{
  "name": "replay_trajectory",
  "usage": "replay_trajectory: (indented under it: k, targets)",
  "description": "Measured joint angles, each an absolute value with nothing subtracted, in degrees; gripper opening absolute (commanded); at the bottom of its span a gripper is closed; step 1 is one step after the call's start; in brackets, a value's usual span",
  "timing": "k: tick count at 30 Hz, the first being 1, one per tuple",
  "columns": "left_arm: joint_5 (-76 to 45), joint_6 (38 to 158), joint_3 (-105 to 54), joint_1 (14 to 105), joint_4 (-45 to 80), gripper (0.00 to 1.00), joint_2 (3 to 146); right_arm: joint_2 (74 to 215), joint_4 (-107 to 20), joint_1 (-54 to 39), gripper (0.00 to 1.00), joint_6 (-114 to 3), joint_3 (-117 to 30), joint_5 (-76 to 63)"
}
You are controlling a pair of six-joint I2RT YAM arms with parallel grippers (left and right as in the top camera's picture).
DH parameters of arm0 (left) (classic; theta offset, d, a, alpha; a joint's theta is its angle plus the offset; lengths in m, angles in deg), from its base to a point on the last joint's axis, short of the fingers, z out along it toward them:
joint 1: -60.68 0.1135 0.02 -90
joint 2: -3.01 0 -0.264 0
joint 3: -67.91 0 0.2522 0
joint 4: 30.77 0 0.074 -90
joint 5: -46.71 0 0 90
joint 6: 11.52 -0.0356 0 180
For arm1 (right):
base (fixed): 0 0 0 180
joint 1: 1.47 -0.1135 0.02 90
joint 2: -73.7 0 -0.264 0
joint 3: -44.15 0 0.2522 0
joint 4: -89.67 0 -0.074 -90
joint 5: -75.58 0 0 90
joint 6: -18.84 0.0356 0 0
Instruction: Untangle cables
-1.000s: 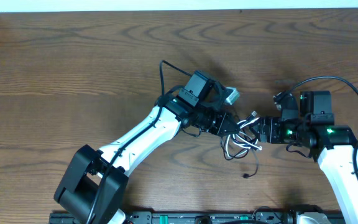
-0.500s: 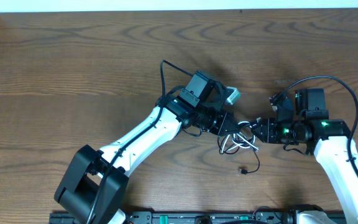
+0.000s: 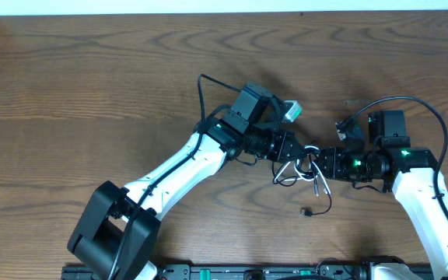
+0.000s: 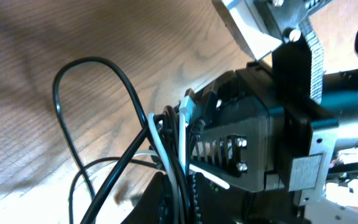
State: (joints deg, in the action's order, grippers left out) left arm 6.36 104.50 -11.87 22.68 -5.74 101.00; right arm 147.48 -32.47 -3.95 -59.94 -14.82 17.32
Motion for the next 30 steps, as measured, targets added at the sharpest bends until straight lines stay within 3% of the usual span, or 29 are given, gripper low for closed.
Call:
replay_trajectory:
  k: [6, 9, 18, 21, 23, 25, 30]
  targets:
    - [7.1, 108.1, -11.9, 22.7, -6.1, 0.07, 101.0, 147.5, -32.6, -5.1, 0.13, -58.5, -14.9, 15.9]
    - [7.5, 108.5, -11.9, 22.6, -5.8, 0.07, 101.0, 147.5, -32.7, -5.9, 0.02, -58.0, -15.0, 13.6]
    - [6.1, 104.7, -11.9, 22.4, 1.4, 0.09, 101.0, 147.5, -31.6, -6.6, 0.01, -58.0, -15.5, 8.4]
    - [1.4, 102.1, -11.9, 22.5, 8.0, 0.33, 101.0, 147.5, -30.9, -6.5, 0.01, -58.0, -15.5, 4.1]
    - [-2.6, 100.9, -11.9, 22.6, 11.6, 0.55, 101.0, 147.5, -30.7, -6.4, 0.01, -58.0, -15.5, 2.4]
    - [-6.9, 100.0, -11.9, 22.7, 14.3, 0.65, 101.0, 147.5, -30.4, -6.3, 0.01, -58.0, -15.5, 1.2]
    - [-13.2, 99.2, -11.9, 22.7, 16.4, 0.77, 101.0, 147.6, -30.4, -6.3, 0.01, -57.7, -15.5, 0.1]
